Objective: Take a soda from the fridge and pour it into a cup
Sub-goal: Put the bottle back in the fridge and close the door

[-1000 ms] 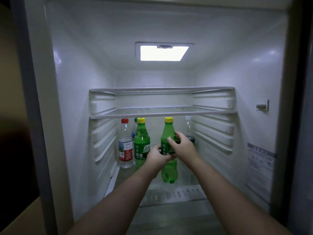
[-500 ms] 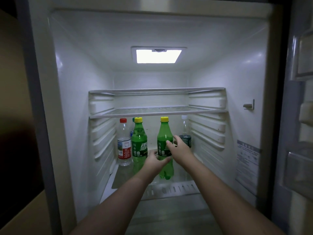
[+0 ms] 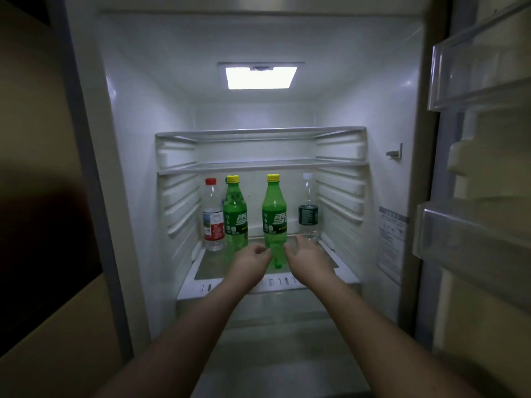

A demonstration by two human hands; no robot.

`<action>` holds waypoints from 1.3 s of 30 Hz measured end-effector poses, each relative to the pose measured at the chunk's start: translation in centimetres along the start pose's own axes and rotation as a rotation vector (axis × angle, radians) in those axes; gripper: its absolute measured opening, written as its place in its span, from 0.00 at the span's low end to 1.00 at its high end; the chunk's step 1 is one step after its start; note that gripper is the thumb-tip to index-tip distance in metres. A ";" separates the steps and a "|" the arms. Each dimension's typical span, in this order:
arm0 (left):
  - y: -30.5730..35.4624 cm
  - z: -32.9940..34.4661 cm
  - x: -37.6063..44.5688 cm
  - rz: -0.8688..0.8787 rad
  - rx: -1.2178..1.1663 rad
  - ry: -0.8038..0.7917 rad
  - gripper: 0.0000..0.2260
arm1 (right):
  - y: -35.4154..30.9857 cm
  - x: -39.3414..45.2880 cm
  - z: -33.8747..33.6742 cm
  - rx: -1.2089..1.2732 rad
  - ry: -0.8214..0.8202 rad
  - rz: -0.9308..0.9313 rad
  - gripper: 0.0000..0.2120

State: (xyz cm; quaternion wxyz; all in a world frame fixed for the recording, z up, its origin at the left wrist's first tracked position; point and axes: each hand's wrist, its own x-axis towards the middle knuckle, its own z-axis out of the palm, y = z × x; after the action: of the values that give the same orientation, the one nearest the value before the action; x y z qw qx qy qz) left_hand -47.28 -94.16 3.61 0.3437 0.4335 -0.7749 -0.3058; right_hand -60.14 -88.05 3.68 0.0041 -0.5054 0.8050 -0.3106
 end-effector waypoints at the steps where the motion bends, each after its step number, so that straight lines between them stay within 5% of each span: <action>1: -0.1 -0.2 -0.8 0.035 0.083 0.010 0.18 | 0.3 -0.5 0.1 -0.072 0.009 -0.018 0.27; 7: -0.6 -1.0 -4.4 0.158 0.599 0.052 0.24 | 0.8 -3.9 0.4 -0.256 0.029 -0.113 0.25; 12: -1.3 -1.3 -7.9 0.155 0.791 0.008 0.25 | 0.8 -6.8 0.0 -0.309 0.018 -0.179 0.24; 16: -0.7 -2.1 -10.4 0.179 0.866 0.030 0.25 | 0.1 -9.5 -0.8 -0.384 -0.037 -0.205 0.22; 21: 0.1 -3.4 -14.4 0.100 0.968 -0.139 0.31 | -0.8 -13.7 -1.6 -0.450 -0.093 -0.189 0.25; 27: 0.6 -5.6 -21.0 0.187 0.948 -0.099 0.31 | -1.5 -20.3 -3.0 -0.413 -0.100 -0.171 0.24; 39: 1.5 -8.4 -32.8 0.269 0.929 -0.155 0.30 | -2.2 -33.8 -6.5 -0.546 0.119 -0.266 0.25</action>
State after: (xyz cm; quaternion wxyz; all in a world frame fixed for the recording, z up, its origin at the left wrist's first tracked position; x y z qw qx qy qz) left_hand -28.55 -66.06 0.81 0.0919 0.4129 -0.9018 0.0881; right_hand -43.91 -57.88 -0.40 -0.2199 -0.5695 0.7844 -0.1096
